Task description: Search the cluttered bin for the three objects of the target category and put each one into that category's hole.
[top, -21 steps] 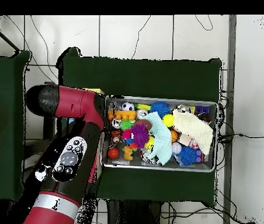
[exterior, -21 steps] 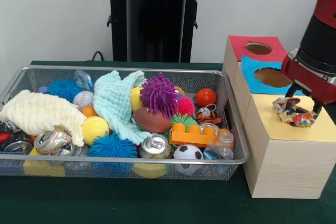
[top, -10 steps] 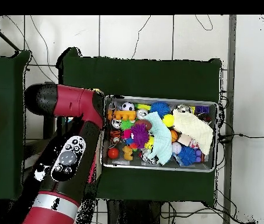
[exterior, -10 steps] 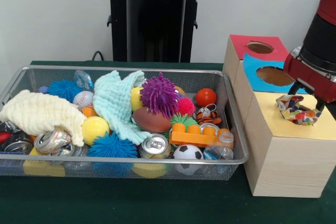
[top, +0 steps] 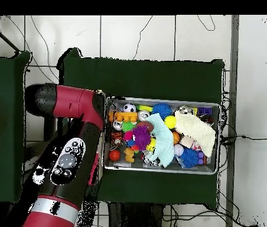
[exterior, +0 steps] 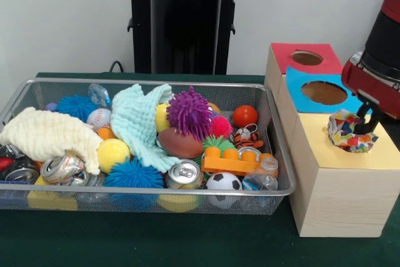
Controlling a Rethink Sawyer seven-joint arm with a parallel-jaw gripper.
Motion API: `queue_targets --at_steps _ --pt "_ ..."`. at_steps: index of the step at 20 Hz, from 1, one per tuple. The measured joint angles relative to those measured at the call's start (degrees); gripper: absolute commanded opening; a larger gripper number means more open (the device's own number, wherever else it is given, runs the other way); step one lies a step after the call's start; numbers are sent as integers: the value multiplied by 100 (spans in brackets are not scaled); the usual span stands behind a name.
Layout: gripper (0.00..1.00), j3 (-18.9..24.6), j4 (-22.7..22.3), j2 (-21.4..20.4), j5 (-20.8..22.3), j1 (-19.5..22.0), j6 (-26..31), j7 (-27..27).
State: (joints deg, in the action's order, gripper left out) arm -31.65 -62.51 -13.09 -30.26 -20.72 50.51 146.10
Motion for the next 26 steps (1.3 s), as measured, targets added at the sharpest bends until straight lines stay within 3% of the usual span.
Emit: queue_targets --at_steps 15,26 --pt "0 -212 365 -316 2 34 63 0" --pt "0 -334 849 -438 1 184 624 0"
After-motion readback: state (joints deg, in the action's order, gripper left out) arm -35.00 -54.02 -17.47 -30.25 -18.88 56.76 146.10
